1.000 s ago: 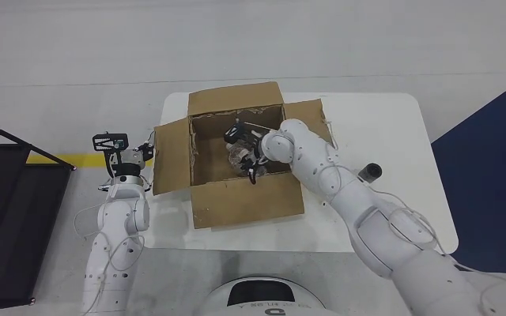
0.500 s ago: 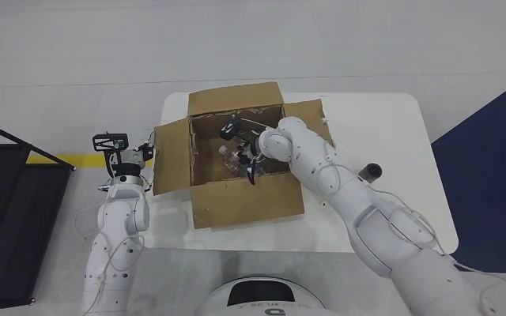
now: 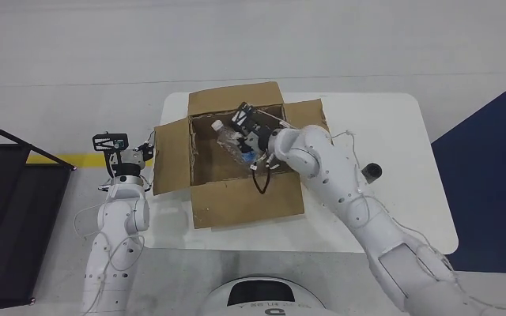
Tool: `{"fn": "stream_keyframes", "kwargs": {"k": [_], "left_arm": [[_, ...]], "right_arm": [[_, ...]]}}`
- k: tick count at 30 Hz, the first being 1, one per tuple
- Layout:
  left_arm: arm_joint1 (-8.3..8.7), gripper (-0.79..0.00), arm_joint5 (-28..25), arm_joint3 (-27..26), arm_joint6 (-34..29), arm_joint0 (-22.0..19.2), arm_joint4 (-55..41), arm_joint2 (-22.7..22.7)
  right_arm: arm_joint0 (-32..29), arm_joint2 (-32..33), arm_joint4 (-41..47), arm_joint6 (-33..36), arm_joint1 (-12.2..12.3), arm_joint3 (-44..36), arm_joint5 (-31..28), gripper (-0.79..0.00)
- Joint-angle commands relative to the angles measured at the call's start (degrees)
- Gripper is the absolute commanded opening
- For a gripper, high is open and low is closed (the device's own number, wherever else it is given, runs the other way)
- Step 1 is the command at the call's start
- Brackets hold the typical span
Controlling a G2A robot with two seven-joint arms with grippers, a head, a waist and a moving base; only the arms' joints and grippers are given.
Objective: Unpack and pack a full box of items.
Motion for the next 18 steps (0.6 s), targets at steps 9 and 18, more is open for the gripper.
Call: {"fn": "stream_keyframes", "kwargs": {"k": [9,18], "left_arm": [[0.0,0.0,0.0,0.0,0.0,0.0,0.0,0.0],[0.0,0.0,0.0,0.0,0.0,0.0,0.0,0.0]], "right_arm": [[-30.4,23.2,-15.3,-32.0,5.1,-31.8,4.5,-0.785],[-52.4,42.7,-6.8,-50.6,5.8,-36.4,13.0,-0.785]]}}
